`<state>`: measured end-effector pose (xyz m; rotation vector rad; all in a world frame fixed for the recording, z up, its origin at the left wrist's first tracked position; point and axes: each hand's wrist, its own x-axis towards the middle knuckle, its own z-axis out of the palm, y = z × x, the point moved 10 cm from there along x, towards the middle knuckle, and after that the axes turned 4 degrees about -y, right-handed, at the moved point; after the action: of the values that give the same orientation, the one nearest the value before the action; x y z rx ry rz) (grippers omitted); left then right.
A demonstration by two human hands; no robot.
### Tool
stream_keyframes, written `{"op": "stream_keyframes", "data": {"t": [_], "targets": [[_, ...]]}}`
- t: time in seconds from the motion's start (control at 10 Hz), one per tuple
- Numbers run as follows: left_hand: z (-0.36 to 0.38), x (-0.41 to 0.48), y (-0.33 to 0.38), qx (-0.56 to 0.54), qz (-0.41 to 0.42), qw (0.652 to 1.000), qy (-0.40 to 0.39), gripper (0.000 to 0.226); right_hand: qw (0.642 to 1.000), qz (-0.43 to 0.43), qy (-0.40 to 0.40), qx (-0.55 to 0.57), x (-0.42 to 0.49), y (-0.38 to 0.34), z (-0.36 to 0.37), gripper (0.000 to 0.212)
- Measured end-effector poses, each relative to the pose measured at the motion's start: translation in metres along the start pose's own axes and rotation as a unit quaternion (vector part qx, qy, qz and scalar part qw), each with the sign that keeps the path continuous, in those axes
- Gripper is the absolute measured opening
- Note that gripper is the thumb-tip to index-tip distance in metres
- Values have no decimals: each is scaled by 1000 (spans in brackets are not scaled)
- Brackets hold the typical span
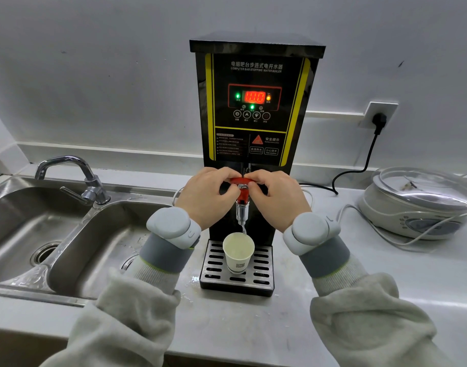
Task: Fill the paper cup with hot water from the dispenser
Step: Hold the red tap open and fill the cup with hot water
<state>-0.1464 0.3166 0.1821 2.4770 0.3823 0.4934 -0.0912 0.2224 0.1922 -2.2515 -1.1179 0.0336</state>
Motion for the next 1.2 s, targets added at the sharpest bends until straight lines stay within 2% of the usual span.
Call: {"op": "stream_keyframes", "data": {"t": [0.9, 1.1, 1.2], "targets": [[-2, 4, 4, 3, 23, 999, 21, 33, 1000, -20, 3, -16, 7, 4, 1, 29], [2, 6, -1, -23, 21, 999, 26, 44, 1000, -25, 1, -10, 11, 11, 4, 44], [7, 2, -10, -63, 6, 998, 24, 50, 999, -7, 25, 35, 6, 19, 3, 48]]}}
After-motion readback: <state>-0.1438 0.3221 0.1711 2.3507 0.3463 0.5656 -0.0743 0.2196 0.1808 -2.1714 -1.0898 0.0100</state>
